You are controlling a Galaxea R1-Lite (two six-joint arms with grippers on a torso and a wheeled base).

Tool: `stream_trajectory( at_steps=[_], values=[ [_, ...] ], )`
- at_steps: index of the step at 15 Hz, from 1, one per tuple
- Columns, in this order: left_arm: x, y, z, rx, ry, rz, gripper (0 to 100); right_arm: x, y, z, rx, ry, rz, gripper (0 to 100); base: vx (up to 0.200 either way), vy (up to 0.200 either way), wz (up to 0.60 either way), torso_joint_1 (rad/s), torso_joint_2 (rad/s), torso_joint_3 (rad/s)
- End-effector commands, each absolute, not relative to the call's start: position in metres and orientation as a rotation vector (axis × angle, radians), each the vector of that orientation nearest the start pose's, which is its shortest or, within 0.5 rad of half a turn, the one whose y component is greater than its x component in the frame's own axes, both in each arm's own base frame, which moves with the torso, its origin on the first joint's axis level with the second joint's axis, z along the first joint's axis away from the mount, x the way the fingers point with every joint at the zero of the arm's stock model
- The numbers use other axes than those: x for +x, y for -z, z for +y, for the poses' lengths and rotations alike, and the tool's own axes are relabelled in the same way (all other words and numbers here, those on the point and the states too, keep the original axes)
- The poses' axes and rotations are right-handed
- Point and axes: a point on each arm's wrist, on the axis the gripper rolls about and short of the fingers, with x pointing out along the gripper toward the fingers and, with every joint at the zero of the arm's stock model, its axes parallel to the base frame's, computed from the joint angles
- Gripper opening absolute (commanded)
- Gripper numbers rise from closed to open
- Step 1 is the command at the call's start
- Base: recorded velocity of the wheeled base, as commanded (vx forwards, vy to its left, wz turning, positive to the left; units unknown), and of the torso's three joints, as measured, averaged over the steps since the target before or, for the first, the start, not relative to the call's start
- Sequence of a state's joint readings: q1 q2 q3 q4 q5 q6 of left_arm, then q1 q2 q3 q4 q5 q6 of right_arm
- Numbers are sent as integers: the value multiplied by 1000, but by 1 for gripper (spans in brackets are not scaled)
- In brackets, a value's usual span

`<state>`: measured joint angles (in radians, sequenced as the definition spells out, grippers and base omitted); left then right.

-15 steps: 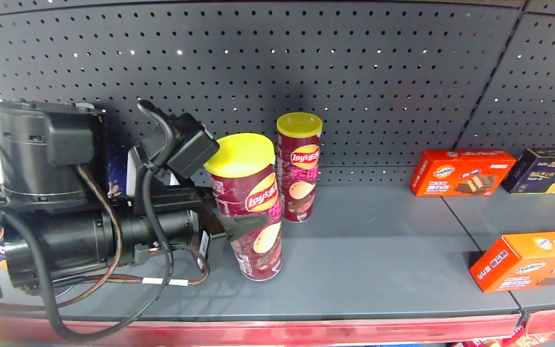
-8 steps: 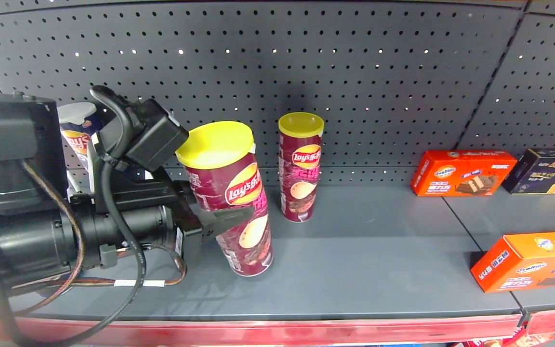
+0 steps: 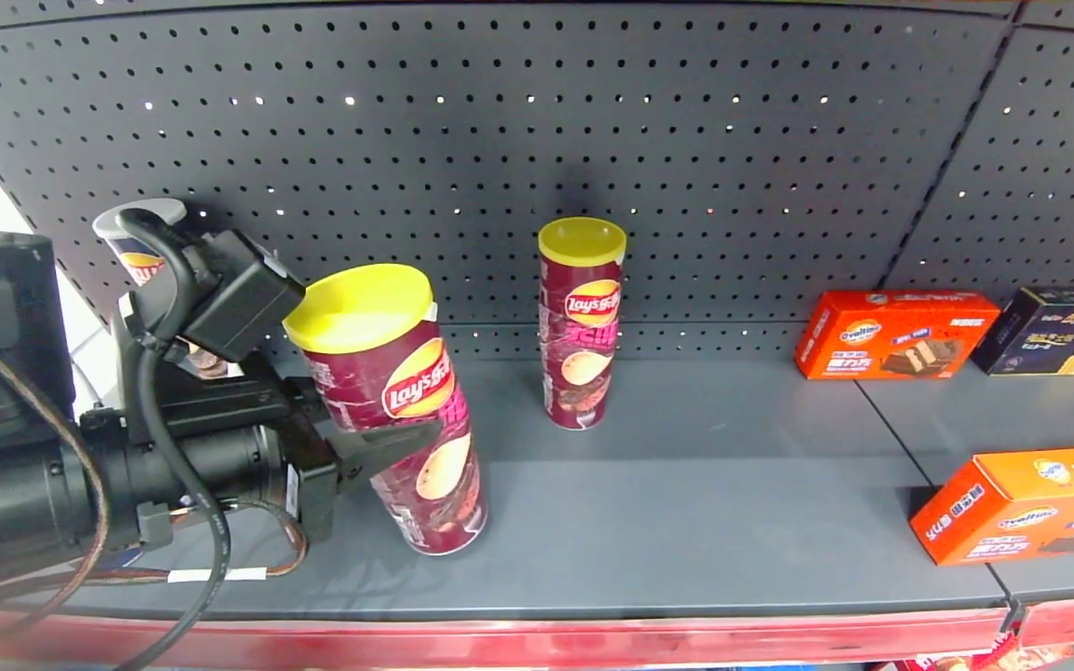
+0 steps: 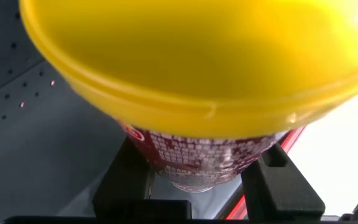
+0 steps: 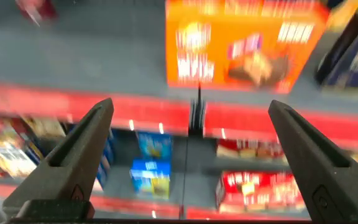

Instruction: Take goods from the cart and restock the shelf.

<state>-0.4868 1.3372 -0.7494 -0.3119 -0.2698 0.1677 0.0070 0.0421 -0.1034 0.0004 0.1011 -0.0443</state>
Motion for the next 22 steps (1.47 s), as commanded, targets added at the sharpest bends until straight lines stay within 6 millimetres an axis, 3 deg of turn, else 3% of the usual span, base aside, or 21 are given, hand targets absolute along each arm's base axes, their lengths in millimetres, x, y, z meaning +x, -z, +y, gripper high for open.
stream_trajectory(
  at_steps=[1, 2, 7, 12, 18, 22],
  values=[
    [183, -229, -102, 183, 766, 209, 0, -1, -181, 4, -46, -265, -5, 100, 0, 0, 0, 0, 0, 0],
    [184, -229, -101, 181, 764, 205, 0, 3, -181, 5, -47, -297, 17, 100, 0, 0, 0, 0, 0, 0],
    [185, -231, -100, 175, 751, 199, 0, 72, -222, 26, -48, -527, 144, 100, 0, 0, 0, 0, 0, 0],
    [187, -231, -99, 173, 742, 202, 0, 121, -227, 64, -60, -754, 182, 100, 0, 0, 0, 0, 0, 0],
    [186, -231, -98, 173, 741, 202, 0, 191, -224, 100, -107, -811, 120, 100, 0, 0, 0, 0, 0, 0],
    [185, -230, -98, 173, 741, 205, 0, 232, -235, 121, -126, -866, 36, 100, 0, 0, 0, 0, 0, 0]
  ],
)
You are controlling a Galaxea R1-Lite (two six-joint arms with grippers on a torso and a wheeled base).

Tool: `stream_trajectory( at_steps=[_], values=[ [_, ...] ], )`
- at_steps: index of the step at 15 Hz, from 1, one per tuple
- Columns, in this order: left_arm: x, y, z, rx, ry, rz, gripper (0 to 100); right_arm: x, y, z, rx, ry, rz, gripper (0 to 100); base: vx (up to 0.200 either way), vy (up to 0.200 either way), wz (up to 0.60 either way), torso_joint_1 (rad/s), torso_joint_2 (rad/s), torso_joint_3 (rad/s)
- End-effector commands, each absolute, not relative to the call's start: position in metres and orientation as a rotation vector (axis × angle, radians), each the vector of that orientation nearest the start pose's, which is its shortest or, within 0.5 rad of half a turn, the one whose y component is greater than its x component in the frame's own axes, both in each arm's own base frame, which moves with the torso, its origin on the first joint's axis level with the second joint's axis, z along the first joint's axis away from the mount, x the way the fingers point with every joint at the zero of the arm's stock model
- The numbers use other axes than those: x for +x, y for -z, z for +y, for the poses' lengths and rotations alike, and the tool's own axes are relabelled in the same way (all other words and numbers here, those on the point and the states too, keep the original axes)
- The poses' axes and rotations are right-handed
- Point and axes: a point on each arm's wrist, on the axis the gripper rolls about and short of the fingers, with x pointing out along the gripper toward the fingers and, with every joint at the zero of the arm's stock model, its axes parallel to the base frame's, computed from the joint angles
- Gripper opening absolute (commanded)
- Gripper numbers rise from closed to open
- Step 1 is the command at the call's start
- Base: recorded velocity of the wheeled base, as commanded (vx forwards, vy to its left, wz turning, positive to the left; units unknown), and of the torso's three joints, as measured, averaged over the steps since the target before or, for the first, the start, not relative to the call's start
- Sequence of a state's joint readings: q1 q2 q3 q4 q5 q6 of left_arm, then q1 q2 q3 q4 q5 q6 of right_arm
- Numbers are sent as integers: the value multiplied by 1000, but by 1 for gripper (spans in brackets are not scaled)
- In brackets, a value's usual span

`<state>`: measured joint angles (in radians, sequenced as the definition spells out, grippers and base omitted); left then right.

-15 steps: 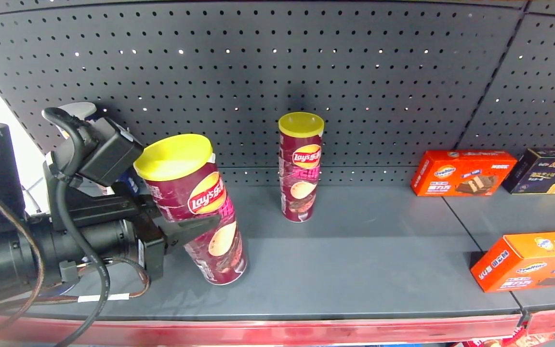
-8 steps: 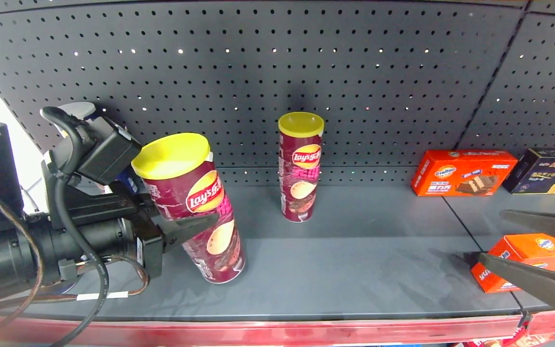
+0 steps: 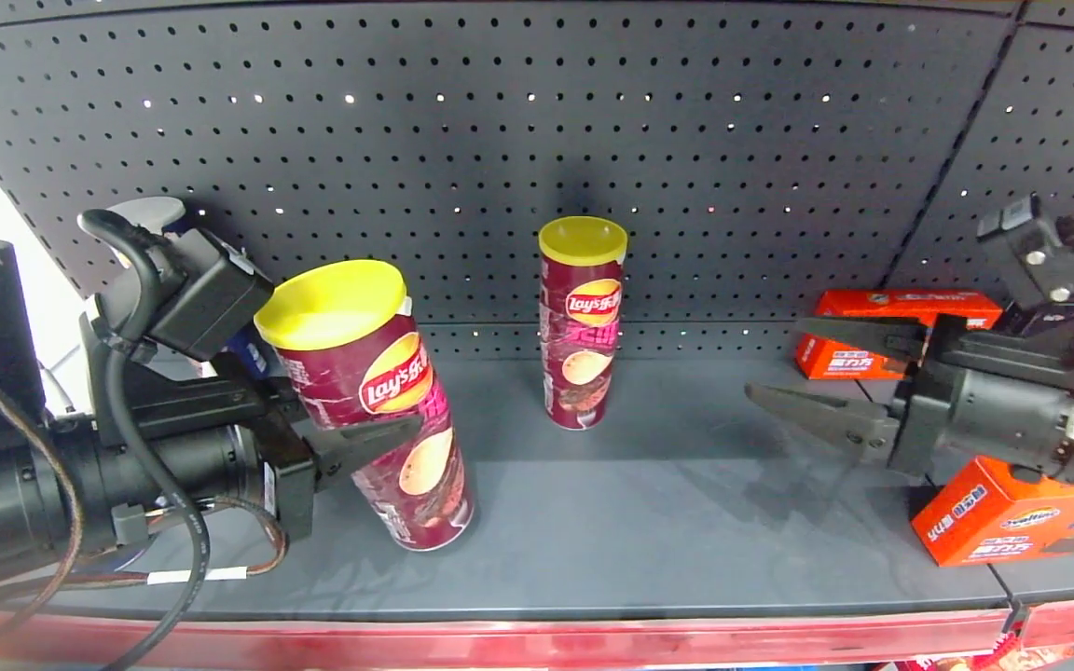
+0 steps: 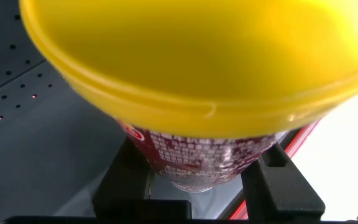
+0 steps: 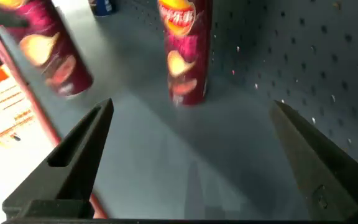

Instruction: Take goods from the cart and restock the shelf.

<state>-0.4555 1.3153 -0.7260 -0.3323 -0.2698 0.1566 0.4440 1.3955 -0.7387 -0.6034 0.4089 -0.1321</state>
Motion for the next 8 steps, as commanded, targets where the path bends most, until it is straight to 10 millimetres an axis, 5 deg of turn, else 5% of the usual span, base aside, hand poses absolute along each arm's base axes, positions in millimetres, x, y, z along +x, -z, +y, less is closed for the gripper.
stream_trajectory(
  at_steps=[1, 8],
  values=[
    [185, -230, -98, 173, 741, 205, 0, 241, -235, 125, -131, -923, 19, 100, 0, 0, 0, 0, 0, 0],
    [187, -230, -95, 172, 727, 206, 0, 298, -222, 143, -181, -1022, -44, 100, 0, 0, 0, 0, 0, 0]
  ],
)
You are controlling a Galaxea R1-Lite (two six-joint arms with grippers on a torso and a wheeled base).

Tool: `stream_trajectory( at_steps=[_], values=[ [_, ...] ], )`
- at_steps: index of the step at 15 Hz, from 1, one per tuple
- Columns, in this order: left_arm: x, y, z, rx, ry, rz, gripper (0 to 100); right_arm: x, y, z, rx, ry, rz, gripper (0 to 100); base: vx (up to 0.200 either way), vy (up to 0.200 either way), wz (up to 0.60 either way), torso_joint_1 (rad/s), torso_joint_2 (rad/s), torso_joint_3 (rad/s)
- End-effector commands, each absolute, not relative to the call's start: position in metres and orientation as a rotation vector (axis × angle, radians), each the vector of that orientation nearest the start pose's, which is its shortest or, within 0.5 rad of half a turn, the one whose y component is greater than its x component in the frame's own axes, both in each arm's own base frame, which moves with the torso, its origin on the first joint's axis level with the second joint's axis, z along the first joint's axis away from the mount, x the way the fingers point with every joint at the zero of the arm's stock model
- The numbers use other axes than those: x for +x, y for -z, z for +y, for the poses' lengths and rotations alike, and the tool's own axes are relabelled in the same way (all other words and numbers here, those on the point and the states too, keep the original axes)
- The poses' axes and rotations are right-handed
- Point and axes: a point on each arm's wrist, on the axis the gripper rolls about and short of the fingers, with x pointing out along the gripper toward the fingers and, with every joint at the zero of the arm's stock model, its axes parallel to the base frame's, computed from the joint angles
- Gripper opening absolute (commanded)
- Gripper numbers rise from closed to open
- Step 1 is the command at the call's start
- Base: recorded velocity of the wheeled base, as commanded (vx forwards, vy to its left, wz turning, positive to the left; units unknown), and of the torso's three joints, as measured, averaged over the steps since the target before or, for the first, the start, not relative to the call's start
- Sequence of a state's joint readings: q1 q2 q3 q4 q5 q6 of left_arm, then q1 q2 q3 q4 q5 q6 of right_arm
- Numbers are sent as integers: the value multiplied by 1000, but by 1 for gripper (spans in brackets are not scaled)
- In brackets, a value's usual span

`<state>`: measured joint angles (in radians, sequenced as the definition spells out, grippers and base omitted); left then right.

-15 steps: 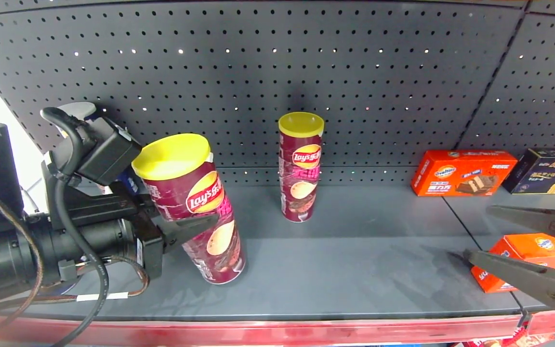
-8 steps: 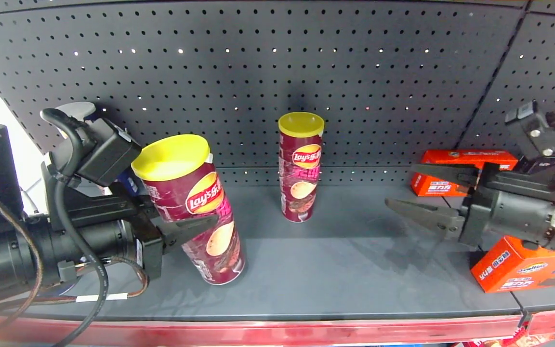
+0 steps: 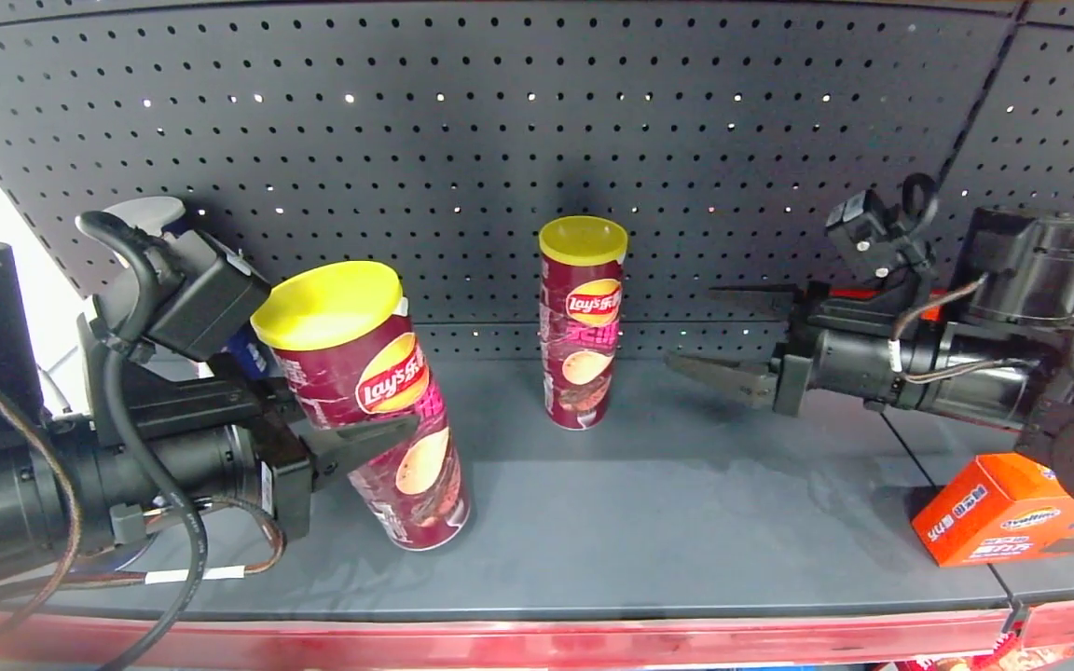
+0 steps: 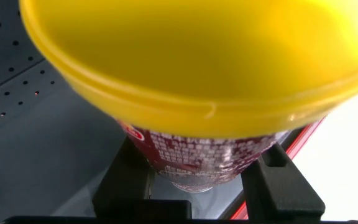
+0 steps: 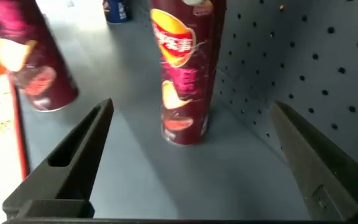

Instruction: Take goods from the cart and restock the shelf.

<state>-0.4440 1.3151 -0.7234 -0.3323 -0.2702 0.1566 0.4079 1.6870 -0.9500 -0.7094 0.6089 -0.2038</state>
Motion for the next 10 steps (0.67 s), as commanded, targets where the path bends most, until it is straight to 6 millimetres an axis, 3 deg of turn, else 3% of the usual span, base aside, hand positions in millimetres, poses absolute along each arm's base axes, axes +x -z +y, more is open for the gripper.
stream_trajectory(
  at_steps=[1, 5, 10],
  values=[
    [187, -230, -95, 172, 729, 206, 0, 308, -222, 150, -181, -1046, -53, 100, 0, 0, 0, 0, 0, 0],
    [187, -229, -95, 172, 727, 208, 0, 326, -202, 170, -182, -1112, -31, 100, 0, 0, 0, 0, 0, 0],
    [187, -229, -95, 172, 727, 208, 0, 341, -190, 179, -179, -1129, -24, 100, 0, 0, 0, 0, 0, 0]
  ],
)
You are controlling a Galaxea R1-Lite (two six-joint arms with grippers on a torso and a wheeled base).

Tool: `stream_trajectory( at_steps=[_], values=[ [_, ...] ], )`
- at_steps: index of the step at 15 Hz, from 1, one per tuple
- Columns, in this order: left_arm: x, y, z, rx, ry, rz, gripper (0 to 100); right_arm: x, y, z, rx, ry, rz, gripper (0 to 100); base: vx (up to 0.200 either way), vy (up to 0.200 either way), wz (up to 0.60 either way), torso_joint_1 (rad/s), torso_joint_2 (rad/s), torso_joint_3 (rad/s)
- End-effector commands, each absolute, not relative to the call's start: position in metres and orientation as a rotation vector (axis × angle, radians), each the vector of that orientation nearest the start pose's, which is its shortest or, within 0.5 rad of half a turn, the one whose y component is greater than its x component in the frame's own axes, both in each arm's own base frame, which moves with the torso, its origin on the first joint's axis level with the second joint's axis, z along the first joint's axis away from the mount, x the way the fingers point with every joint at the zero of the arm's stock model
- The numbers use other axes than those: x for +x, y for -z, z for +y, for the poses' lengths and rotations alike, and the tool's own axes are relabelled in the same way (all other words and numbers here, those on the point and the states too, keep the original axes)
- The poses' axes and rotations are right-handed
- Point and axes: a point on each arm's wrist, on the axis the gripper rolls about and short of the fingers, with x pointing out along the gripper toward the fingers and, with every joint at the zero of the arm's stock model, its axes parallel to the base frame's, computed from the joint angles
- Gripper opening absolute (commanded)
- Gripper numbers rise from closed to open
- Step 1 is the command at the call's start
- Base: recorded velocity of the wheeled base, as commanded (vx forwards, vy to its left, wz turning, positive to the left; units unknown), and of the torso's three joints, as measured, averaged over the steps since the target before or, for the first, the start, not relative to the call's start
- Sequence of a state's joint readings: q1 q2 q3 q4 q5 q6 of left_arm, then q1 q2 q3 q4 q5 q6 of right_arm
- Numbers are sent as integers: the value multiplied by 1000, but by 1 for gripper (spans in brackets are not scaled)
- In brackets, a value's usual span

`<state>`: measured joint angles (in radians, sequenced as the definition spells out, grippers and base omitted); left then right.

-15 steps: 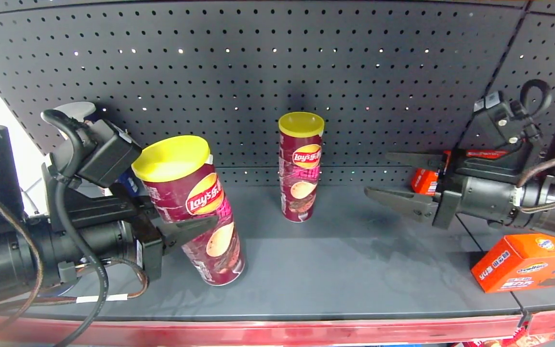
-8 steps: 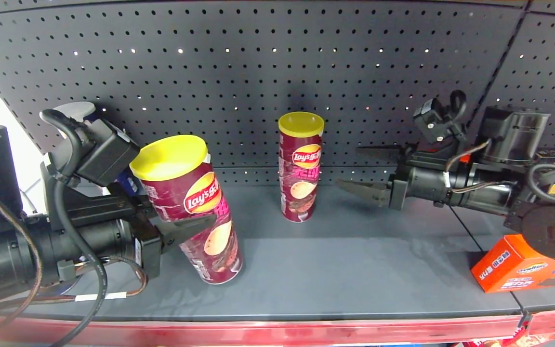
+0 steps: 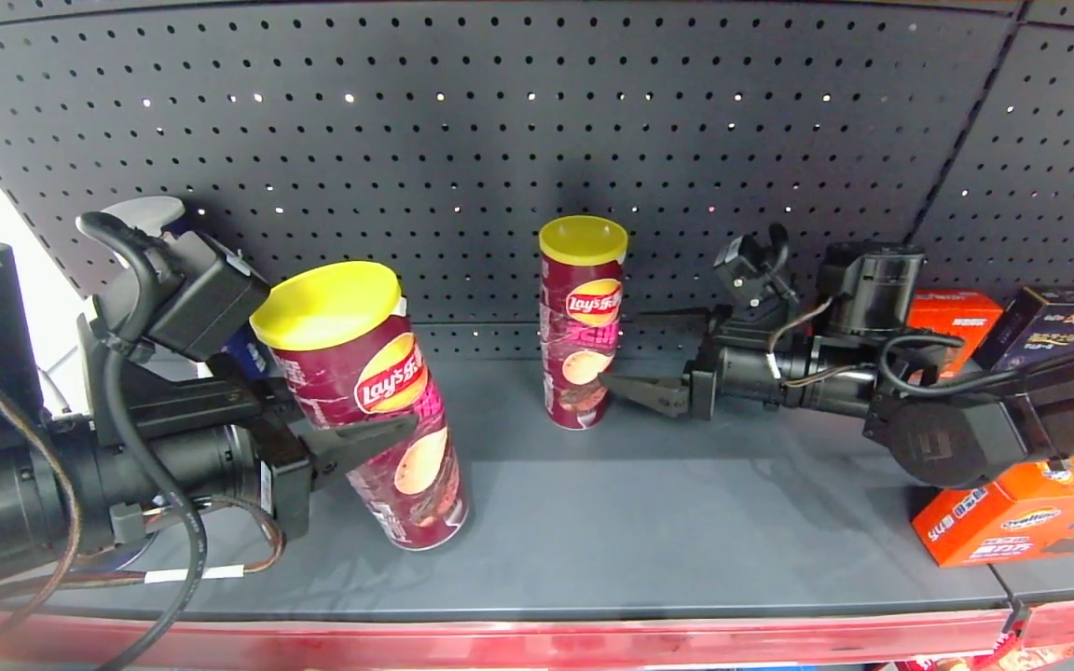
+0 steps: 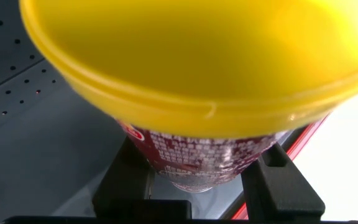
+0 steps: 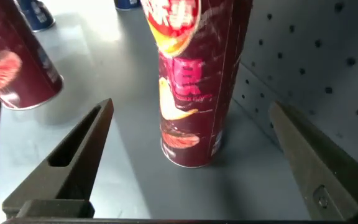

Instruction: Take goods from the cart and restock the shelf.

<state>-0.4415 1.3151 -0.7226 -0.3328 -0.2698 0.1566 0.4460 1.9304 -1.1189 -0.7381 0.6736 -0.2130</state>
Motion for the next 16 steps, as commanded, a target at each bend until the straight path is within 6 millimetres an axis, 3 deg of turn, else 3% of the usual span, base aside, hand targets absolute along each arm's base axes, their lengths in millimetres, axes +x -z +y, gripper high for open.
stream_trajectory(
  at_steps=[1, 10, 15, 16],
  values=[
    [187, -229, -95, 172, 727, 208, 0, 344, -188, 181, -177, -1148, -22, 100, 0, 0, 0, 0, 0, 0],
    [187, -229, -95, 171, 726, 208, 0, 370, -172, 214, -174, -1196, -37, 100, 0, 0, 0, 0, 0, 0],
    [187, -229, -95, 172, 727, 210, 0, 375, -166, 217, -170, -1194, -29, 100, 0, 0, 0, 0, 0, 0],
    [187, -229, -95, 172, 727, 208, 0, 378, -163, 218, -169, -1196, -31, 0, 0, 0, 0, 0, 0, 0]
  ],
)
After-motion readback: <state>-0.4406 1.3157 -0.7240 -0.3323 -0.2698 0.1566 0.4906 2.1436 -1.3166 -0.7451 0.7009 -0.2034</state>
